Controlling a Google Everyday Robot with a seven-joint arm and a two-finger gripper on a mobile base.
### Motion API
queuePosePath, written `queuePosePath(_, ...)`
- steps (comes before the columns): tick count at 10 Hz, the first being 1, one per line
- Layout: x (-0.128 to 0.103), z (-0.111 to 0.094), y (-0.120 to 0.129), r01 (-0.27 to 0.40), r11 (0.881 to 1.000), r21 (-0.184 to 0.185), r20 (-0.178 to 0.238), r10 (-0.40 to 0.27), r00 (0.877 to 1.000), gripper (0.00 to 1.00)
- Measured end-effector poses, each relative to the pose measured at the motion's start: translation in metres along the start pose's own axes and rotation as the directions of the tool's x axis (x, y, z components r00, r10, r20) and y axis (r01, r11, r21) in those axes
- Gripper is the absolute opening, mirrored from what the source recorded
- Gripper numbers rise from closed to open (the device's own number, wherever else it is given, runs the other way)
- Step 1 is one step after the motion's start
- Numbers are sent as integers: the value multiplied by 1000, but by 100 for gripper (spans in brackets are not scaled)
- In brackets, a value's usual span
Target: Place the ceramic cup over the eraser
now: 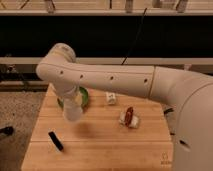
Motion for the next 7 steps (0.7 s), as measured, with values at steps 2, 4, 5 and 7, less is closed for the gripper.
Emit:
queuePosePath(2,-10,-19,-1,42,999,-6,-8,-42,999,0)
queuePosePath(4,-42,-32,-7,118,993,-8,14,-118,993,0)
queuePosePath(5,-55,-34,-9,148,989,-13,25,-148,989,0)
queuePosePath(7,-85,-33,-21,220,975,-15,66,-219,974,0)
